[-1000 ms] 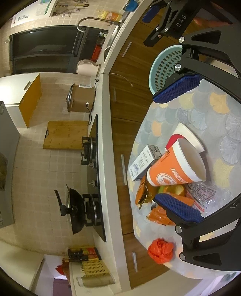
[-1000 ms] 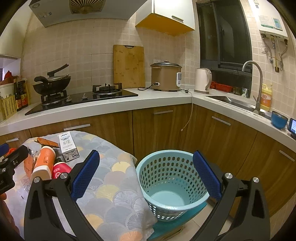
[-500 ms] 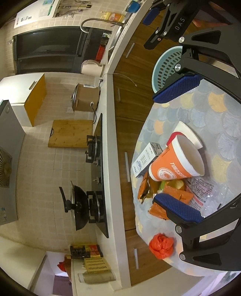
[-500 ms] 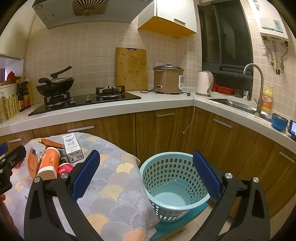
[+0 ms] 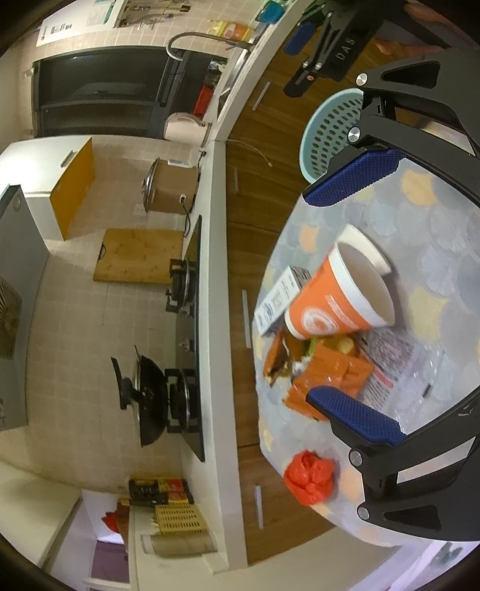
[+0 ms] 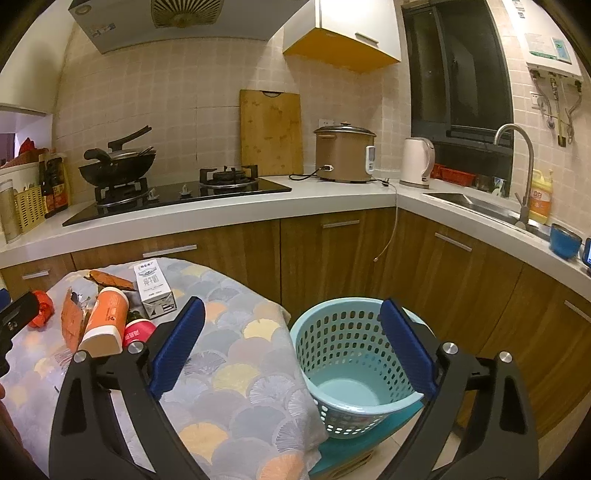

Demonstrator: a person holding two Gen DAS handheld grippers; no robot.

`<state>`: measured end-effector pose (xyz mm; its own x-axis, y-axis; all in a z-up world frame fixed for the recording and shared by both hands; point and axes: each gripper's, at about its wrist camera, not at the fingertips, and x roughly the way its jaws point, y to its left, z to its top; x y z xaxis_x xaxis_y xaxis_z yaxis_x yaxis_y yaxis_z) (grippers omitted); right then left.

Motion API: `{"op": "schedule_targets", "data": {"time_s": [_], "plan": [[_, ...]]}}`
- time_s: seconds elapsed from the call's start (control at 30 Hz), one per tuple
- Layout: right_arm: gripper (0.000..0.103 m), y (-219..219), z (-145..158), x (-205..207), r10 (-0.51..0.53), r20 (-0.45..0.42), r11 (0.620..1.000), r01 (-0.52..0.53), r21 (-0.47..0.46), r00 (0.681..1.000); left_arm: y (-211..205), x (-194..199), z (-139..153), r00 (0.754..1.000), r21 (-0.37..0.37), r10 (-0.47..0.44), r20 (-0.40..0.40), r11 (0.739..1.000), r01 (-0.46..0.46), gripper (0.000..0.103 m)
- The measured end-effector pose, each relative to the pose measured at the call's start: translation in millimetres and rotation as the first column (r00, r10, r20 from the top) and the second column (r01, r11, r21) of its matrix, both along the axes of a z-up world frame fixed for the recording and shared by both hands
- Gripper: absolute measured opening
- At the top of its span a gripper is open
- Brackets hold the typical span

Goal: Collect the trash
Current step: 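Move both tools toward the paper cups on the table, then grasp the orange paper cup with the left tool while the right tool grasps the red-and-white cup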

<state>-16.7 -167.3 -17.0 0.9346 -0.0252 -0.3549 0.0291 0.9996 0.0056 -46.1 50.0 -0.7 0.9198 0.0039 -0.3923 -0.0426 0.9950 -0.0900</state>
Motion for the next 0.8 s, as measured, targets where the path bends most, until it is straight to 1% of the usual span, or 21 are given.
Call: {"op": "schedule_targets", "data": {"time_s": [0.1,0.27,0.37,0.53,0.6,0.7,0.8], "plan": [[0.084,8.1,-3.5,5.0,0.025,-0.016,1.0,-0.026,-0.006,1.0,9.0,1.1,-7.4,0.999,-0.004,-0.009,-0.032,1.0,0.009,0.095],[0.074,25.0,-13.1,11.9,0.078,-0.048,0.997,-0.079,-0.024,0.996,7.0,14.5,-24.7,0.995,0.021,-0.012,-0.098,1.0,0.014,0.094],[0.072,32.7,-15.1,14.5,0.108,-0.055,0.993,-0.11,-0.031,0.993,3.7,19.3,-35.4,0.992,0.041,-0.014,-0.122,0.999,0.019,0.092],[0.072,39.2,-15.9,15.7,0.131,-0.05,0.99,-0.134,-0.043,0.99,-6.4,32.4,-46.1,0.989,0.099,-0.01,-0.148,0.995,0.024,0.089],[0.072,38.3,-16.9,17.6,0.138,-0.057,0.989,-0.14,-0.04,0.989,-9.5,40.9,-51.6,0.985,0.119,-0.006,-0.171,0.993,0.027,0.081],[0.071,39.0,-21.7,23.0,0.165,-0.081,0.986,-0.167,-0.025,0.983,-13.2,53.2,-58.4,0.98,0.141,-0.003,-0.199,0.99,0.031,0.074],[0.065,39.9,-28.4,30.0,0.194,-0.117,0.98,-0.197,-0.008,0.974,-18.0,62.1,-64.8,0.976,0.188,0.017,-0.216,0.982,0.025,0.067]]}}
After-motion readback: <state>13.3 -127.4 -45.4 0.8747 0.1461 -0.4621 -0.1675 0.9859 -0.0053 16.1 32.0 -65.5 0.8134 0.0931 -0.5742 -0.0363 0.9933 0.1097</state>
